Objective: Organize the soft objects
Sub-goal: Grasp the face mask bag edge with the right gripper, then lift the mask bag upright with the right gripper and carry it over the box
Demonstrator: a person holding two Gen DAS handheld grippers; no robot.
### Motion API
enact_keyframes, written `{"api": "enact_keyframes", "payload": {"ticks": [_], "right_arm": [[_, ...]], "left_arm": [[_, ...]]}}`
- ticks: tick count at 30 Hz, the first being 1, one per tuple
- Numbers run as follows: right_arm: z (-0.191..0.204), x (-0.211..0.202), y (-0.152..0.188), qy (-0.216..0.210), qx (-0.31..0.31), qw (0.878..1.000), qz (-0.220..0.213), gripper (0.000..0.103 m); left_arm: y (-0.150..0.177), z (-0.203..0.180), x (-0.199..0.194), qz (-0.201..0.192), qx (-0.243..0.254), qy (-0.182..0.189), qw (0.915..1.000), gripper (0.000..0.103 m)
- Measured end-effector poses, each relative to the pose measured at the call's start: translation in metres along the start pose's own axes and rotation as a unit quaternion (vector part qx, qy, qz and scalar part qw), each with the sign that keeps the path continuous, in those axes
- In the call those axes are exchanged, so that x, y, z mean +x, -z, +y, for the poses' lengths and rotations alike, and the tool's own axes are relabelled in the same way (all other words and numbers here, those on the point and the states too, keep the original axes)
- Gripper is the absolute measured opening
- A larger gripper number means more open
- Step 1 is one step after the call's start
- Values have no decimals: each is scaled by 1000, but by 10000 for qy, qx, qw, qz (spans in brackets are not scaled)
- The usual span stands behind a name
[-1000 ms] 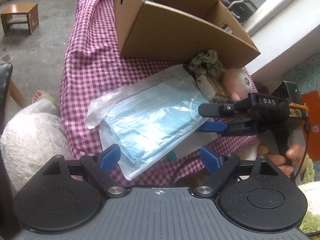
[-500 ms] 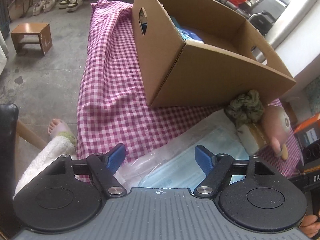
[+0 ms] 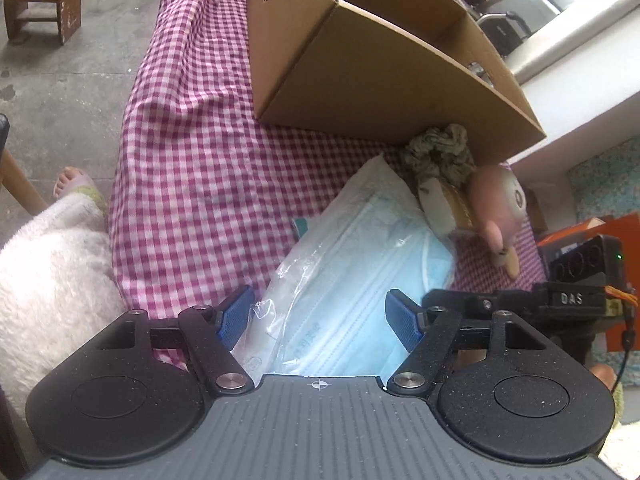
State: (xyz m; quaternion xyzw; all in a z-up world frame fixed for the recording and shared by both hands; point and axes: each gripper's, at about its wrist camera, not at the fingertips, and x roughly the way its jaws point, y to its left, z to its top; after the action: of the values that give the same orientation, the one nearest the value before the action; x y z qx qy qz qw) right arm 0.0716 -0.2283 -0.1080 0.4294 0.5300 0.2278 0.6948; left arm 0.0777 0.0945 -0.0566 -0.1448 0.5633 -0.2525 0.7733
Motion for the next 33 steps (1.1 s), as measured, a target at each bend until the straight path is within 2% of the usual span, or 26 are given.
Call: {"api": "enact_keyframes", "payload": {"ticks": [4,6,8,11,13,22,26,29,33], "right_arm": [[-4,-2,5,0,21,10000,-29,53],[-4,-3,9,-4,9,10000,-66,45],[-4,-3,14,26,-56,9999,-126,32],[-2,-2,21,125,-188,9996,-186,23],[2,-6,26,103,-300,9993,-205,22],[49,-35,52,-31,-1383,9897,-381,19],[83,-50,52,-93,-2120,9755,-585,19],[107,-65,38,-85,-2576,9630,-788,18],[139,-94,2,-47,-2968,9483,-1121,18]], "left_arm": [[14,-5,0,87,7,208,9997,70],[19,-8,1,109,53,259,9996,67],[25,-11,1,80,107,209,9997,62],[37,-16,-6,-40,215,136,9997,52],[44,-21,-16,-179,284,145,9993,46],[71,-42,-74,-937,540,137,9940,43],[59,-60,-94,-1357,687,214,9881,43],[32,-82,-98,-1651,841,363,9820,43],[-19,-116,-89,-1864,1092,593,9746,43]]}}
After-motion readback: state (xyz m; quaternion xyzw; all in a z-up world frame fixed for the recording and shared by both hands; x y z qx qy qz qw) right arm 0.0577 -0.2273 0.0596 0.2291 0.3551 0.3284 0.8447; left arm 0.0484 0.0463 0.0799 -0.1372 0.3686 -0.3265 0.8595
